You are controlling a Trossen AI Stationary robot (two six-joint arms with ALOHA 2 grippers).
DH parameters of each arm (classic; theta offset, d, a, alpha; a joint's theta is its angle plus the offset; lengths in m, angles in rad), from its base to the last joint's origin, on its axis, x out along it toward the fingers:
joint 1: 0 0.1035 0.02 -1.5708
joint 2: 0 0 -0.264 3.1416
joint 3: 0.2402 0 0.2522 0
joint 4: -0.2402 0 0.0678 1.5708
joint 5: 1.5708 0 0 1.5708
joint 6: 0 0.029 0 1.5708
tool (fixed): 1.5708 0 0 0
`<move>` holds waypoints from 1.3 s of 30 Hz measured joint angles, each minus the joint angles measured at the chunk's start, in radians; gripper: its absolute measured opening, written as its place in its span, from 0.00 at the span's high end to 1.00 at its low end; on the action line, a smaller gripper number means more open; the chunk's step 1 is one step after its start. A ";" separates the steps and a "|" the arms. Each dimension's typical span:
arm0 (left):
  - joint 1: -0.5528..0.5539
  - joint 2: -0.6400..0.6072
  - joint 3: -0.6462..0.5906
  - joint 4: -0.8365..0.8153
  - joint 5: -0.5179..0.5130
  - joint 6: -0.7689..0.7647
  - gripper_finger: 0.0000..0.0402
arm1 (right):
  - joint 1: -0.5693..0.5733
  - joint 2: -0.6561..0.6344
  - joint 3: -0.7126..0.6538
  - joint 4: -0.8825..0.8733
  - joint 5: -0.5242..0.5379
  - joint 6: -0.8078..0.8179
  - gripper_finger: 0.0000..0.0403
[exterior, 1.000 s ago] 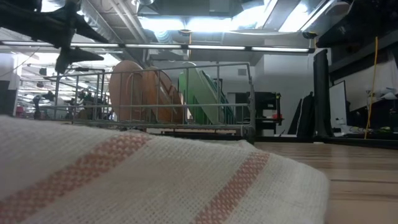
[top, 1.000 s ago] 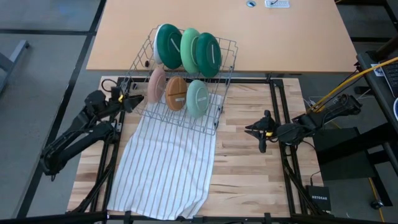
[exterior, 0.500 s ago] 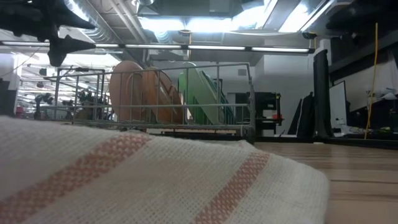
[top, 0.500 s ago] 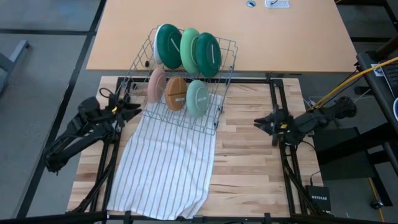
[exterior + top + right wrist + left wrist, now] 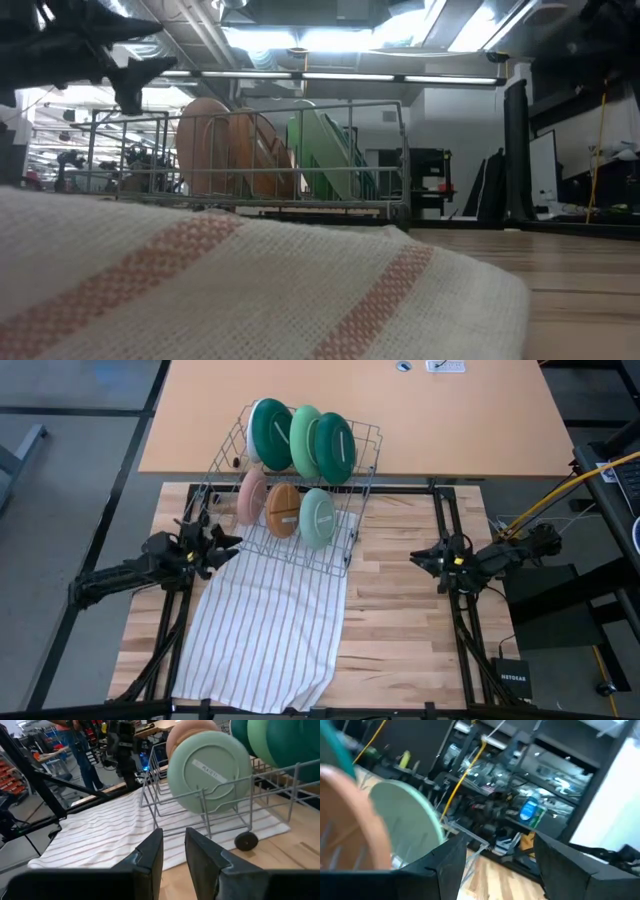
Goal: Sort dishes
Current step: Return to Home Position
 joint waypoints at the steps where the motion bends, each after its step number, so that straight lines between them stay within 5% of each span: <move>1: -0.027 0.000 0.002 0.004 -0.016 0.028 0.45 | 0.000 -0.001 -0.016 0.018 -0.007 0.000 0.79; 14: -0.299 0.001 0.000 -0.010 -0.100 0.362 0.45 | 0.000 -0.001 -0.237 0.252 -0.025 -0.006 0.79; 21: -0.317 0.002 0.000 -0.173 -0.323 0.369 0.45 | 0.000 -0.001 -0.264 0.247 -0.041 0.000 0.79; 39: -0.317 0.109 0.000 -0.206 -0.333 0.365 0.45 | 0.000 0.000 -0.270 0.248 -0.115 0.059 0.79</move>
